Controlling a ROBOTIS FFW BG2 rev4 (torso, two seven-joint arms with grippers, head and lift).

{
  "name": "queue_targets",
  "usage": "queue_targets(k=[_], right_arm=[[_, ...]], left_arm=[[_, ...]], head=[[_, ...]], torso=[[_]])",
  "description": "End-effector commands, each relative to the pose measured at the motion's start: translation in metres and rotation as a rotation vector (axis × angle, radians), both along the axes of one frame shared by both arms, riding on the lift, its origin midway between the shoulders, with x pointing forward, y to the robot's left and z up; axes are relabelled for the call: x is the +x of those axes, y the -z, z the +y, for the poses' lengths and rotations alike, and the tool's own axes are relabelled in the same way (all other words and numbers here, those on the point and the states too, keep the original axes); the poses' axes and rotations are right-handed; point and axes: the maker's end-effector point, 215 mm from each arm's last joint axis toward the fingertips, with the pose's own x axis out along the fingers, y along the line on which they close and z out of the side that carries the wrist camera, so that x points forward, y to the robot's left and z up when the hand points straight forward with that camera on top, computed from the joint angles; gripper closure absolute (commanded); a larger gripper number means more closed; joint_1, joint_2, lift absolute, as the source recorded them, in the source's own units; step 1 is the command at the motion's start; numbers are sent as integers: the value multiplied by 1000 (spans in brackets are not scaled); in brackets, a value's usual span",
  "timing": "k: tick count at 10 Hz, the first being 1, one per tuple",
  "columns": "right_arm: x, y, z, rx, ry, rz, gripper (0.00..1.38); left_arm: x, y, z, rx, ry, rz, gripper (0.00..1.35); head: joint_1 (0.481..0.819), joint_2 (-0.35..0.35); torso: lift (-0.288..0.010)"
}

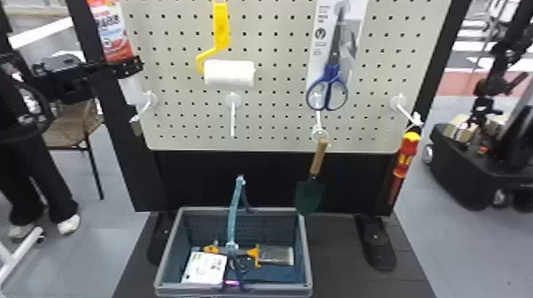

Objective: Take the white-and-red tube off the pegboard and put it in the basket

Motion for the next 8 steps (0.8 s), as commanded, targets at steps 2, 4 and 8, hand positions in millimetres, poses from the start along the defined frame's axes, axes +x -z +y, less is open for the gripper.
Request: queue_targets(k=[2, 4, 8], right_arm=[[0, 0, 0, 1, 0, 0, 236], [0, 0, 0, 1, 0, 0, 236], [-1, 1, 0, 1, -1, 4, 236]], left_arm=[[0, -1, -1, -7, 3, 0, 1219], [-1, 0, -1, -9, 3, 2, 1219], [-1, -2, 0, -17, 2, -3, 1219]], head=[[549, 0], [549, 0], [549, 0]], torso=[[-100], [-100], [-100]])
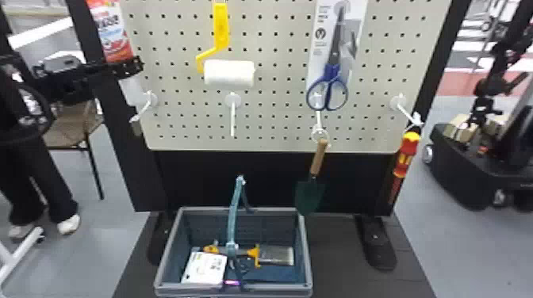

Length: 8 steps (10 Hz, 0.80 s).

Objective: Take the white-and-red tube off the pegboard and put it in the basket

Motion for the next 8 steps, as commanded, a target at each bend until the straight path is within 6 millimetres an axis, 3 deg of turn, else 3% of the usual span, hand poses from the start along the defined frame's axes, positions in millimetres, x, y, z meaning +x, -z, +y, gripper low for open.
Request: queue_targets(k=[1, 8], right_arm=[[0, 1, 0, 0, 0, 2, 236], [-2, 4, 0, 0, 0, 13, 236]], left_arm=[[-1, -5, -1, -2, 4, -11, 1219], [-7, -13, 4, -14, -5, -23, 1219]], head=[[549, 0], [549, 0]], torso=[[-100], [-100]])
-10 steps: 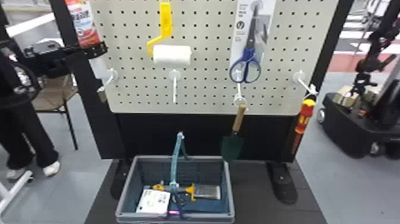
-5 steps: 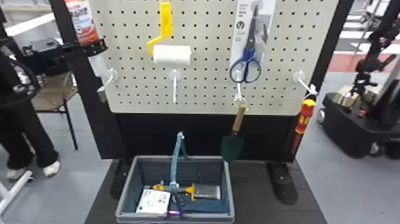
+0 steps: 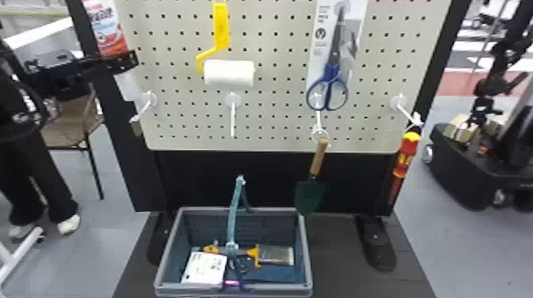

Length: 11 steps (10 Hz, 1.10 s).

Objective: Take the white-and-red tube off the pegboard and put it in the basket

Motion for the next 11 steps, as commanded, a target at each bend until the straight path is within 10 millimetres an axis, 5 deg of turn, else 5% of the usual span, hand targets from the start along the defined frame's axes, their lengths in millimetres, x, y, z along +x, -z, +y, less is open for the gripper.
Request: queue_targets(k=[1, 5, 11], right_arm=[[0, 1, 0, 0, 0, 2, 236], [0, 2, 0, -4, -2, 7, 236], [-2, 4, 0, -3, -2, 13, 236]], left_arm=[[-4, -5, 2, -6, -2, -11, 1219], [-11, -34, -1, 9, -1, -67, 1219], [-32, -22, -17, -32, 33, -55, 1219]], head=[[549, 0], [549, 0], [549, 0]], torso=[[-100], [-100], [-100]])
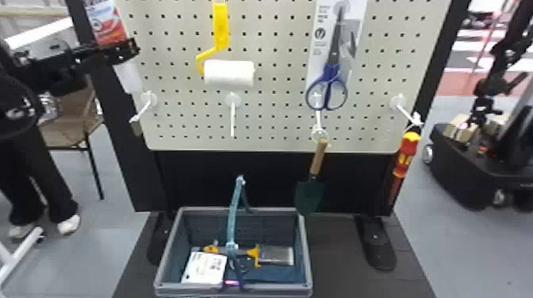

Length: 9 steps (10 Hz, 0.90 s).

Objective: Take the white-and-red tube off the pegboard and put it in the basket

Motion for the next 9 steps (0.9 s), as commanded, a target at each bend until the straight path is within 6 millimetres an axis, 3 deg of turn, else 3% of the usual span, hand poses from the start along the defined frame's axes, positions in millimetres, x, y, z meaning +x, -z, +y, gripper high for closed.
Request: queue_targets(k=[1, 4, 9], right_arm=[[0, 0, 1, 1, -1, 1, 236], [0, 0, 1, 1, -1, 1, 236], [0, 0, 4, 1, -7, 0, 236]], left_arm=[[-9, 7, 6, -22, -14, 3, 1219], [-22, 30, 25, -51, -53, 33, 1219], [-38, 102, 54, -129, -132, 139, 1219]], head=[[549, 0], [549, 0], [549, 0]], torso=[[-100], [-100], [-100]])
